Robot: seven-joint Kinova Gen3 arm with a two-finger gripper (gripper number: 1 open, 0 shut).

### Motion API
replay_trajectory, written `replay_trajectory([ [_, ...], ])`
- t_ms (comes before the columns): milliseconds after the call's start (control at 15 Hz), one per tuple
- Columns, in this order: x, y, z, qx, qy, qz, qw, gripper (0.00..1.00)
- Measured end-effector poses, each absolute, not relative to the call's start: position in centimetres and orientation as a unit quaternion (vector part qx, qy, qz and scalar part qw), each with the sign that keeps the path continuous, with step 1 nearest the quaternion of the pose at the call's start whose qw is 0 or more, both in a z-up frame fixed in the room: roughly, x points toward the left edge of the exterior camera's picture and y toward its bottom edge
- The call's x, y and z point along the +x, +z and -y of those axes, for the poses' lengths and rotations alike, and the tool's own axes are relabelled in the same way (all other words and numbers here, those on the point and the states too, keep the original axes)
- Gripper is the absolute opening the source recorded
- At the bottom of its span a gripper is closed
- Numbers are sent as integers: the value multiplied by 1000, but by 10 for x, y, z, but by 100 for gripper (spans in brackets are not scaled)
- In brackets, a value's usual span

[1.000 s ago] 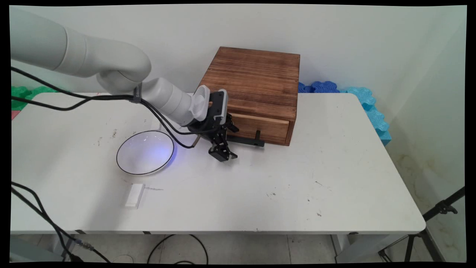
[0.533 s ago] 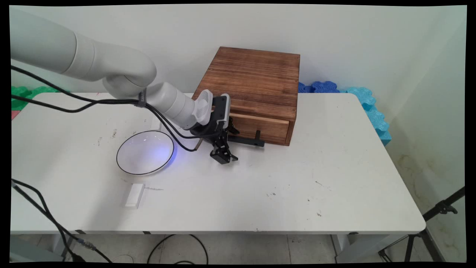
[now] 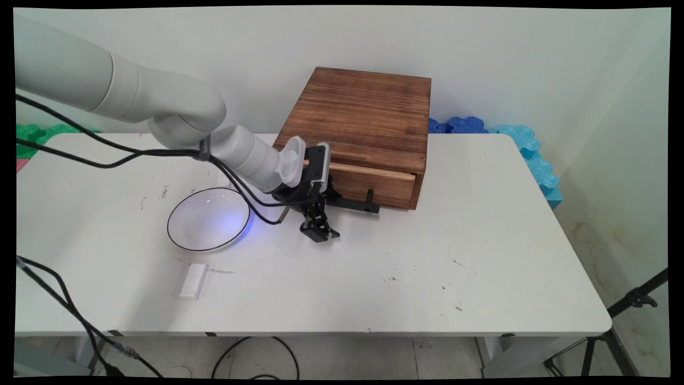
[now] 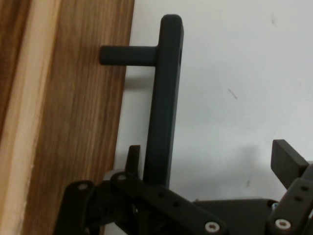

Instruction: Open the drawer

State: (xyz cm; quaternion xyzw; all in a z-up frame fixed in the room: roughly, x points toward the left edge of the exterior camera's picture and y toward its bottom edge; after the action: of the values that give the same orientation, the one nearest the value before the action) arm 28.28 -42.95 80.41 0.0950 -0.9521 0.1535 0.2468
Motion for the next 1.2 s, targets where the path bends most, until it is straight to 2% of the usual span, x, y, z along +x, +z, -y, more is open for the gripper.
replay_trajectory([
  [1200, 276, 800, 372, 86, 118, 958, 248, 100],
])
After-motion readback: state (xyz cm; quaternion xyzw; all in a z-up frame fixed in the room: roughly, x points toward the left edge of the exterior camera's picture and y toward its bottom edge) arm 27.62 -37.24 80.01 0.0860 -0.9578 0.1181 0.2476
